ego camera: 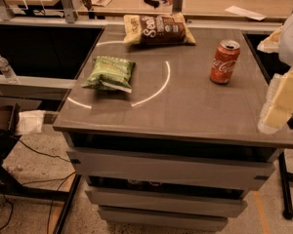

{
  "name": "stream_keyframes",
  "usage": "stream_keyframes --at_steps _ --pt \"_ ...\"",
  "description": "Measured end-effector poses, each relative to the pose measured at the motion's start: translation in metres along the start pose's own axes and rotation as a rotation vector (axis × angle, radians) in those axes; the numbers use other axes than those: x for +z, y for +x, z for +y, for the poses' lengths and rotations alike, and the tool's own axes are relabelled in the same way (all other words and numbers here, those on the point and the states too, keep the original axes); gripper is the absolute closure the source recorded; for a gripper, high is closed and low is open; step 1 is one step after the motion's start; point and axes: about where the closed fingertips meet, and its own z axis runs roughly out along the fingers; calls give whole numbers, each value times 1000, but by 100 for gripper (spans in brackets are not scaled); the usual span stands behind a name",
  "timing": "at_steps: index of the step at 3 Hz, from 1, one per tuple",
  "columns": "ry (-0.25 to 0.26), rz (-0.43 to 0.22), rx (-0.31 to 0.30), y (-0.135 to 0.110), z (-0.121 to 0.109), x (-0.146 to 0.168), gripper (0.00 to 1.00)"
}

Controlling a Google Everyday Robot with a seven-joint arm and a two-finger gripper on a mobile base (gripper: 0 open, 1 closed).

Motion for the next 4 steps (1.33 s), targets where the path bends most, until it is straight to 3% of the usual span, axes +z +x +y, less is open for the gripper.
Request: stream_keyframes --at_steps 1,2,3,4 --pt "3 -4 1 -2 -1 -1 0" --pt "14 2 -52 -23 -12 4 0" --pt "44 39 -121 -47 -33 15 0" --pt "105 53 -138 -63 -59 23 0"
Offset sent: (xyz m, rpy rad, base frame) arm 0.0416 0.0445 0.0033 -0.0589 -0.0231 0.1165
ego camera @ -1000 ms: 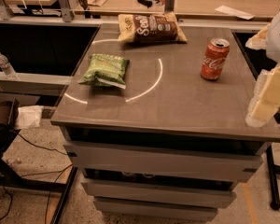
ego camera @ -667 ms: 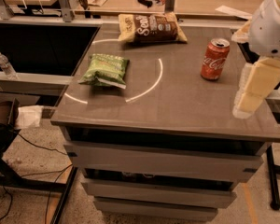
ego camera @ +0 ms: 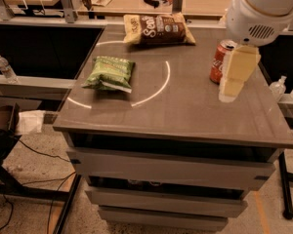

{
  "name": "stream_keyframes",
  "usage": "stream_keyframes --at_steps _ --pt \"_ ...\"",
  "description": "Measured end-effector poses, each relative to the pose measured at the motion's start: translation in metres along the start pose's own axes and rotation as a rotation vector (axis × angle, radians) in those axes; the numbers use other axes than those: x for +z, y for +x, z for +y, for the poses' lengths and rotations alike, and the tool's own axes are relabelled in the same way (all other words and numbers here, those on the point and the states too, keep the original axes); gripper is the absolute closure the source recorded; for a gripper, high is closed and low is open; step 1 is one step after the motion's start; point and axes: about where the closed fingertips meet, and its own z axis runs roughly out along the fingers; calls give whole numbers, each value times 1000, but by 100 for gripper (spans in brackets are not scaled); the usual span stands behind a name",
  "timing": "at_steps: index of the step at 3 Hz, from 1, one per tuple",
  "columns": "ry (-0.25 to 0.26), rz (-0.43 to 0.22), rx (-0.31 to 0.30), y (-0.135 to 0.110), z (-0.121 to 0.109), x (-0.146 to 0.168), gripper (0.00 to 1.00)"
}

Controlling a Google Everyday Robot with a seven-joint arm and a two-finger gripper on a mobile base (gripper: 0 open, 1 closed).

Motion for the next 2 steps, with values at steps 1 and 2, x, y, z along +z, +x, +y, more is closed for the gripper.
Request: stream_keyframes --at_steps 1,2 --pt "89 -18 -11 -10 -23 6 0" --pt "159 -52 -34 -19 -49 9 0"
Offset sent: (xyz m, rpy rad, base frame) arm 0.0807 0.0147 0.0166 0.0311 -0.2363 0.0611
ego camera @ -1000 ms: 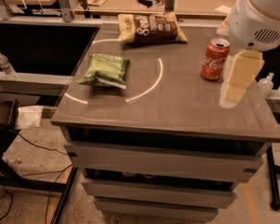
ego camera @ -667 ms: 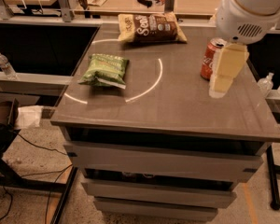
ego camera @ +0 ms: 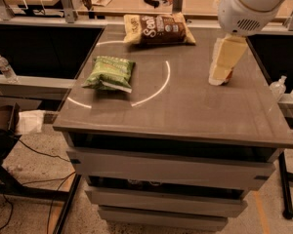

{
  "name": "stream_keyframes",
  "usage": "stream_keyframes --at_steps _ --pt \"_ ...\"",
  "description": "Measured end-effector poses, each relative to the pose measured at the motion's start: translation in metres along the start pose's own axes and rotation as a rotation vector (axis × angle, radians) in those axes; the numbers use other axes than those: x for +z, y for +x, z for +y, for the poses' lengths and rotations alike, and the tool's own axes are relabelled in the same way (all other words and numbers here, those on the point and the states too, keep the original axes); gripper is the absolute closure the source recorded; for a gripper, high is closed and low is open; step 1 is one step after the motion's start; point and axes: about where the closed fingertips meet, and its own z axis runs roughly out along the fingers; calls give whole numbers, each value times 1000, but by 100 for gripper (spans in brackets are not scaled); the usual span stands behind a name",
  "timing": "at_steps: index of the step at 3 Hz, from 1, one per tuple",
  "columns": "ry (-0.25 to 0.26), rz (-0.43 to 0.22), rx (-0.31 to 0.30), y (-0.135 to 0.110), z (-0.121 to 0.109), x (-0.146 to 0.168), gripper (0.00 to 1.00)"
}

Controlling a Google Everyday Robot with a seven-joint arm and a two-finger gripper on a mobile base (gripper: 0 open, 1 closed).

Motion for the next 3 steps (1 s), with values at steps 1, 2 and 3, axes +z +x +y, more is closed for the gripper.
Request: stream_keyframes --at_steps 1,2,3 --pt "0 0 0 0 0 0 0" --pt "24 -3 49 -15 -43 15 0" --pt "24 -3 49 -15 -43 15 0"
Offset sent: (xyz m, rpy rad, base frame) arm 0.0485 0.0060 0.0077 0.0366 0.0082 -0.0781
